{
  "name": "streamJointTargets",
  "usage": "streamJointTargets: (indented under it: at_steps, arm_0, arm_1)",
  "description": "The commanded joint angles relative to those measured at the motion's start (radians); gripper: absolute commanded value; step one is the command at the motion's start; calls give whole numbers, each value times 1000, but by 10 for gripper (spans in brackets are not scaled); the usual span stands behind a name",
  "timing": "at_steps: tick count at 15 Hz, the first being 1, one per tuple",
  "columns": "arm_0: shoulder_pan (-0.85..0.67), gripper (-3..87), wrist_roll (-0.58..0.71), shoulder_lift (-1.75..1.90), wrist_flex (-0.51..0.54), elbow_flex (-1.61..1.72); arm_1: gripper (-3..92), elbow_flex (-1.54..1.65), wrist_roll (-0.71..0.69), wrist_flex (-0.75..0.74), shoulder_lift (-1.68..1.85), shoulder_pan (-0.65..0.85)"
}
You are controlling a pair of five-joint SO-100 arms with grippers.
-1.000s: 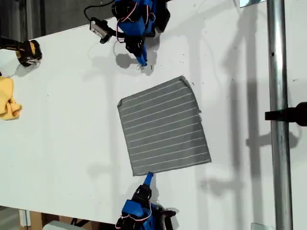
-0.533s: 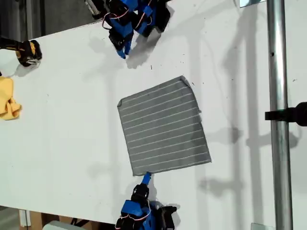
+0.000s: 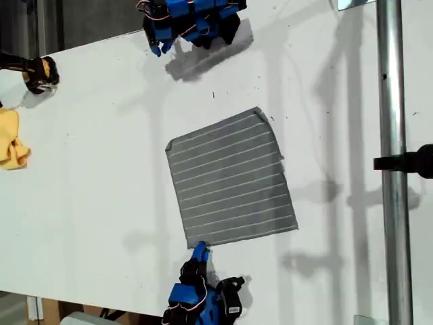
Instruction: Grasp corners of a towel and fold twice.
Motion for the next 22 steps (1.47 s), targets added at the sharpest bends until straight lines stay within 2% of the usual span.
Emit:
streamJointTargets:
  at_steps: [1,3,4,5,6,8,11,14,19,22]
  arm_0:
    - [-87,6,61,5,0,3]
    - [-120,-12,75,5,5,-3]
    - [-61,-12,100,5,-49,-5]
    - [12,-12,120,5,-89,-3]
    - [48,-13,178,5,-137,3]
    - [49,-13,201,5,-172,3]
    - [31,-13,196,5,-152,5]
    - [-11,-13,227,5,-121,5]
    - [-17,-13,230,5,-114,6]
    - [-18,-13,242,5,-117,6]
  arm_1:
    - [-1,-60,-138,3,6,-115]
    - [-1,-118,23,-87,6,-676]
    - [8,-89,150,-221,3,-917]
    - [-1,-57,163,-396,-23,-1077]
    - [-1,-66,84,-512,-55,-1175]
    - [-1,-252,-54,-537,-222,-1327]
    - [-1,-561,-225,-615,-690,-1493]
    - [-1,-670,-299,-483,-824,-1603]
    - [-1,-850,-319,-232,-966,-1868]
    - [-1,-1112,-374,-114,-1226,-1913]
